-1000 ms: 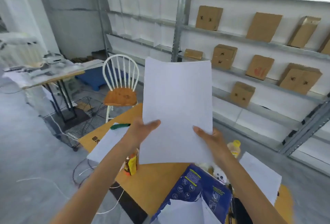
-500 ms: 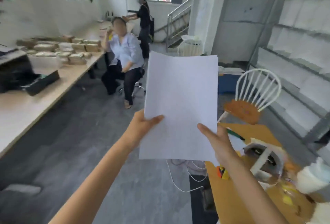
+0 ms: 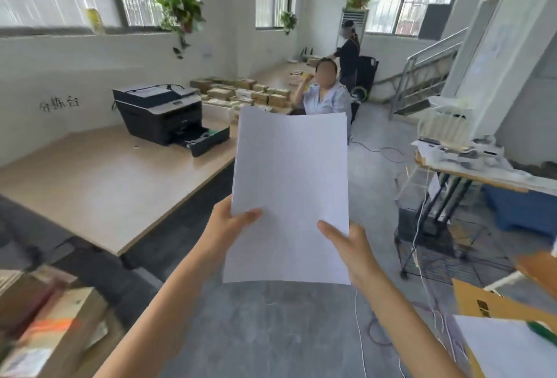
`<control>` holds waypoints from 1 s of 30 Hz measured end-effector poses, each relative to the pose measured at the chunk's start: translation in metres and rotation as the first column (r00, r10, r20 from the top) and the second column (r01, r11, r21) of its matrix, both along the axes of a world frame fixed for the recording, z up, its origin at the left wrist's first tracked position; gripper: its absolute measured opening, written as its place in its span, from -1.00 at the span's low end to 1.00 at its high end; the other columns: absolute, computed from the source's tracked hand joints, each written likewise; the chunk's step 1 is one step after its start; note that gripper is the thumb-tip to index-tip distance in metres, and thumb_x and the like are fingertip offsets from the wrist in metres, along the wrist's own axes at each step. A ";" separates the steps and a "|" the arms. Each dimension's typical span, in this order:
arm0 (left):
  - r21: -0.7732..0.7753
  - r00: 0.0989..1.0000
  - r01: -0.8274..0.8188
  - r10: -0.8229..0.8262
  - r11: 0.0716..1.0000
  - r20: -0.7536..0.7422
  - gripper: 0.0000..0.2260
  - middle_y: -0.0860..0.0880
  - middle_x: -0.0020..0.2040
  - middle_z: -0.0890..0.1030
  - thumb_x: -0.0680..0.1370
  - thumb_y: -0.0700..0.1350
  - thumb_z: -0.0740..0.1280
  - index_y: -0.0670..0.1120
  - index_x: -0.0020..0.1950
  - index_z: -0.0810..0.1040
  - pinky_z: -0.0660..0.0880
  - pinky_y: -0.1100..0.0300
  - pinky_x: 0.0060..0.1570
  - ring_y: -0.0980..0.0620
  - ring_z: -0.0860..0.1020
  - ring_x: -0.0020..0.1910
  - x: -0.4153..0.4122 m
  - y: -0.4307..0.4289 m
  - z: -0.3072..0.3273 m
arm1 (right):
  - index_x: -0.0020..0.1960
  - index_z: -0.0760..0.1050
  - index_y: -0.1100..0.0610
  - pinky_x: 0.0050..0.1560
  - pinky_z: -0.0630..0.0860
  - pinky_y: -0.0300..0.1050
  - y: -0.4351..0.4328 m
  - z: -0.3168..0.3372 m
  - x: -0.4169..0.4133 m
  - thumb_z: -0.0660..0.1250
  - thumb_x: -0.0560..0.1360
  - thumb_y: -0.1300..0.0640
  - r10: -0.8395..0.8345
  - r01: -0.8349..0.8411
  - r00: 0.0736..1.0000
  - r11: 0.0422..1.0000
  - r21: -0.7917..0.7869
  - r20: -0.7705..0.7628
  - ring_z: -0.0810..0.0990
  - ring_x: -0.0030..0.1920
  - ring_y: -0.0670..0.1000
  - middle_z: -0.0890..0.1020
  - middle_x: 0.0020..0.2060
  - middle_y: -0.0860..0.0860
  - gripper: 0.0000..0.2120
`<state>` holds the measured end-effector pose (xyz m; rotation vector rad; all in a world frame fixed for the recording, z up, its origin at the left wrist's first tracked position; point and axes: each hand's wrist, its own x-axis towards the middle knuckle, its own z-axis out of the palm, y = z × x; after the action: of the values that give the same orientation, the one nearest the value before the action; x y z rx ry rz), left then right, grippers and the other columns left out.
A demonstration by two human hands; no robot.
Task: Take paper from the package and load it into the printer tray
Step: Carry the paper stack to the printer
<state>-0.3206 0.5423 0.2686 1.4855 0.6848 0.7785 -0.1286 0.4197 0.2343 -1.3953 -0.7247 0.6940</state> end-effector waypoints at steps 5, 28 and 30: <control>0.072 0.986 -0.160 0.162 0.985 -0.027 -0.90 0.11 -0.27 0.71 0.47 -0.21 0.41 -0.04 -0.07 0.57 0.57 0.31 -0.36 0.15 0.67 -0.28 -0.049 0.064 -0.003 | 0.08 0.59 0.13 -0.14 0.60 -0.21 0.081 0.007 -0.035 0.37 0.47 0.15 0.168 -0.168 0.986 0.985 -0.042 -0.019 0.68 -0.08 -0.05 0.70 -0.06 -0.01 -0.81; 0.003 0.851 -0.525 0.525 0.851 -0.001 -0.82 0.03 -0.08 0.66 0.47 -0.24 0.39 -0.01 -0.01 0.55 0.62 0.25 -0.20 0.15 0.66 -0.21 -0.007 0.292 -0.027 | 0.15 0.55 0.19 -0.16 0.63 -0.21 0.388 -0.008 0.029 0.36 0.48 0.18 0.555 -0.561 0.825 0.827 -0.041 -0.104 0.68 -0.04 0.01 0.68 0.00 0.08 -0.75; -0.009 0.826 -0.564 0.564 0.826 -0.004 -0.82 0.08 -0.12 0.65 0.47 -0.25 0.39 -0.02 0.00 0.54 0.58 0.34 -0.30 0.21 0.66 -0.27 0.003 0.313 -0.028 | 0.16 0.54 0.19 -0.15 0.63 -0.20 0.416 -0.008 0.038 0.35 0.48 0.17 0.582 -0.589 0.807 0.807 -0.052 -0.100 0.68 -0.03 0.02 0.68 0.01 0.08 -0.74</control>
<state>-0.3179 0.8548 0.2406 1.2759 1.1561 1.2209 -0.0901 0.8359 0.2267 -1.2009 -1.0929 1.2714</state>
